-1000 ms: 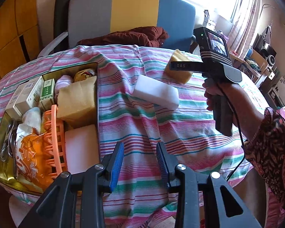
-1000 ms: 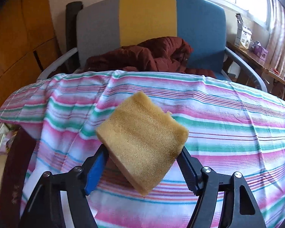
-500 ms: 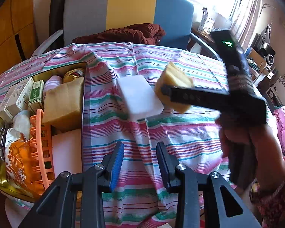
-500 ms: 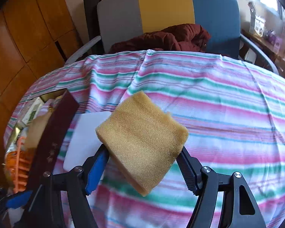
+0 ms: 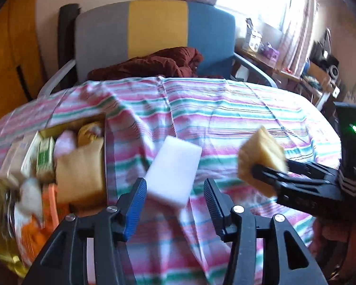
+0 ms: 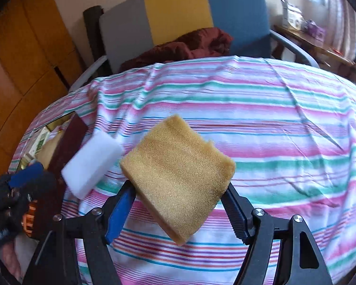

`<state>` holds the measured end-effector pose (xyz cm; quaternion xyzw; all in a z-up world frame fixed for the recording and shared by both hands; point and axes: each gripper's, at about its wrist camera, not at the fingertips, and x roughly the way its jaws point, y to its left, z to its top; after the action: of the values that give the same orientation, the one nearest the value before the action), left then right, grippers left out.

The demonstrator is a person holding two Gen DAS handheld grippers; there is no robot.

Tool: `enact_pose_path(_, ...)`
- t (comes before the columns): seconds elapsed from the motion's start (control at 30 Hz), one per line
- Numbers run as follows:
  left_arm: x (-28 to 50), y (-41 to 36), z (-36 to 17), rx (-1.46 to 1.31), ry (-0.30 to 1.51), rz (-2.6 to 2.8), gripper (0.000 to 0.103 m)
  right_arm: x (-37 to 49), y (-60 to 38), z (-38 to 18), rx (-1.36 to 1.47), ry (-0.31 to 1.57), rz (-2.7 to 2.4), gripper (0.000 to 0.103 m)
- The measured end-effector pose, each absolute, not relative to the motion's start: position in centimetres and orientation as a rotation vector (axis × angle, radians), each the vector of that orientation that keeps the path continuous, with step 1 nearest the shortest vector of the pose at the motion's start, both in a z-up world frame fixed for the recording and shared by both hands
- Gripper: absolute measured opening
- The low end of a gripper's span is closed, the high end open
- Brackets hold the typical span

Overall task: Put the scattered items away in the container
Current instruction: 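Grasp the white block with the left tool while the right tool holds the sponge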

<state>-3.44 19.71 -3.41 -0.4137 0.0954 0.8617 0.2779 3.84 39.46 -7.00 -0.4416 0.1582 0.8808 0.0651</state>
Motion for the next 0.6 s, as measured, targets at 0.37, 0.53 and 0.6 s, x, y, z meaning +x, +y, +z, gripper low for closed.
enact_pose_path(0.37, -6.7, 24.4, -7.4, -1.182, 0.583, 2.196, 0.053, 4.3, 39.4, -7.3, -1.289, 0.430, 2.656, 0.091)
enact_pose_path(0.53, -7.4, 24.4, -9.1, -1.210, 0.608, 2.167, 0.053, 3.8, 39.5, -7.5, -1.280, 0.462, 2.683, 0.083)
enact_pose_path(0.6, -7.4, 24.5, -9.1, -1.193, 0.614, 2.164, 0.053, 3.7, 39.3, -7.4, -1.271, 0.446, 2.685, 0.081)
